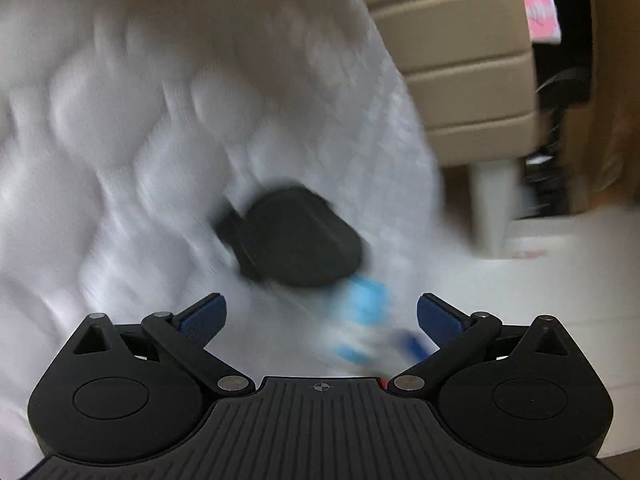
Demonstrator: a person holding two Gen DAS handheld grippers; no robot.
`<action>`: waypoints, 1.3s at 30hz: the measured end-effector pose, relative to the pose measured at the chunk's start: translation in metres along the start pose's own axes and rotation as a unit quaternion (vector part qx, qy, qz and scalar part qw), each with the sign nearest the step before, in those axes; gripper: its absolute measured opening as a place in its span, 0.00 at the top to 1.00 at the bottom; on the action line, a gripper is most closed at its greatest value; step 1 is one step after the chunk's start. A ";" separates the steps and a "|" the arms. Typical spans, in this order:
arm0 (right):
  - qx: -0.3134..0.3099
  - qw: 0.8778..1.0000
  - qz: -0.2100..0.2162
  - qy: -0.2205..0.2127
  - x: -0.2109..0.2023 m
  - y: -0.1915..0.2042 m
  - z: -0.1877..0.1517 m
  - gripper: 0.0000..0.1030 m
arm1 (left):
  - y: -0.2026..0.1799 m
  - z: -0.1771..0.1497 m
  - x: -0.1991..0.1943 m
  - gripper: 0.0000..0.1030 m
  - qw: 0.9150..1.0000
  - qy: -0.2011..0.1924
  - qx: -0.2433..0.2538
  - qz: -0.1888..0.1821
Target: Organize soft objects
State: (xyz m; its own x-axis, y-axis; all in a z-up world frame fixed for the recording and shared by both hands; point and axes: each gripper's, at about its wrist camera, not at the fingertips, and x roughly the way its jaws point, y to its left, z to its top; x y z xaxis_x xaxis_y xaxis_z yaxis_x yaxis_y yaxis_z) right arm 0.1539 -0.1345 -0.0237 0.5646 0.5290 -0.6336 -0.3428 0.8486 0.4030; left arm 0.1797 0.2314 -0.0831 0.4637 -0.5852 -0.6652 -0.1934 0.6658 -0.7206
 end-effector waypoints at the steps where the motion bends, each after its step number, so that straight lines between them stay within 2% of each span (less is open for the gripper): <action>1: 0.008 1.000 -0.017 0.000 -0.004 -0.011 0.000 0.09 | -0.010 0.000 -0.002 0.00 0.998 -0.022 0.048 0.047; 2: 0.020 0.999 -0.028 0.004 -0.007 -0.021 -0.002 0.09 | -0.023 -0.002 -0.002 0.00 0.989 -0.043 0.101 0.095; 3: 0.036 0.999 -0.031 0.010 -0.009 -0.032 -0.004 0.09 | -0.037 -0.006 0.000 0.00 0.974 -0.064 0.165 0.141; 5: 0.087 0.995 -0.031 0.037 -0.012 -0.051 -0.009 0.10 | -0.062 -0.024 0.012 0.00 0.933 -0.083 0.290 0.195; 6: 0.117 0.991 -0.030 0.055 -0.014 -0.059 -0.013 0.10 | -0.074 -0.034 0.018 0.00 0.907 -0.090 0.350 0.217; 7: 0.143 0.987 -0.021 0.070 -0.016 -0.064 -0.018 0.09 | -0.082 -0.042 0.021 0.00 0.886 -0.092 0.397 0.223; 8: 0.161 0.984 -0.003 0.083 -0.019 -0.066 -0.024 0.10 | -0.088 -0.049 0.024 0.00 0.868 -0.092 0.436 0.218; 10: 0.180 0.980 0.040 0.079 -0.032 -0.068 -0.040 0.09 | -0.099 -0.061 0.030 0.00 0.832 -0.092 0.504 0.215; 12: 0.189 0.979 0.054 0.054 -0.045 -0.071 -0.049 0.08 | -0.107 -0.064 0.045 0.00 0.803 -0.097 0.538 0.238; 13: 0.186 0.980 0.052 0.044 -0.050 -0.073 -0.048 0.07 | -0.109 -0.061 0.054 0.00 0.796 -0.101 0.543 0.250; 14: 0.181 0.982 0.050 0.035 -0.056 -0.075 -0.046 0.06 | -0.110 -0.058 0.061 0.00 0.794 -0.101 0.542 0.255; 15: 0.184 0.981 0.050 0.029 -0.060 -0.078 -0.042 0.04 | -0.111 -0.053 0.065 0.00 0.798 -0.098 0.539 0.252; 16: 0.209 0.975 0.063 0.032 -0.062 -0.084 -0.040 0.03 | -0.112 -0.049 0.068 0.00 0.805 -0.090 0.534 0.242; 18: 0.271 0.956 0.104 0.051 -0.060 -0.098 -0.039 0.02 | -0.114 -0.037 0.072 0.00 0.823 -0.057 0.525 0.211; 20: 0.333 0.925 0.161 0.081 -0.052 -0.110 -0.046 0.02 | -0.113 -0.019 0.087 0.00 0.847 0.010 0.502 0.173; 22: 0.367 0.905 0.184 0.113 -0.046 -0.117 -0.054 0.02 | -0.111 -0.001 0.105 0.00 0.869 0.077 0.469 0.136; 24: 0.378 0.899 0.181 0.129 -0.045 -0.120 -0.058 0.02 | -0.106 0.015 0.126 0.00 0.891 0.126 0.420 0.119; 27: 0.387 0.897 0.177 0.123 -0.046 -0.126 -0.058 0.02 | -0.103 0.030 0.146 0.00 0.905 0.155 0.383 0.103; 29: 0.403 0.890 0.177 0.116 -0.047 -0.131 -0.058 0.01 | -0.102 0.031 0.153 0.00 0.907 0.182 0.370 0.085; 33: 0.422 0.885 0.160 0.113 -0.040 -0.139 -0.060 0.01 | -0.105 0.006 0.148 0.00 0.897 0.241 0.368 0.041; 39: 0.384 0.906 0.141 0.113 -0.037 -0.131 -0.057 0.01 | -0.099 -0.060 0.141 0.00 0.872 0.337 0.355 -0.024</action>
State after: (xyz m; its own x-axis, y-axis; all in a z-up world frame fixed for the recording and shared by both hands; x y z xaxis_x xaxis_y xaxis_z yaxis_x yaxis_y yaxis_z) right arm 0.1347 -0.2649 -0.0909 0.3376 0.7862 -0.5177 0.2221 0.4679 0.8554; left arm 0.2124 0.0552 -0.1173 -0.2021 -0.5998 -0.7742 0.5079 0.6117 -0.6065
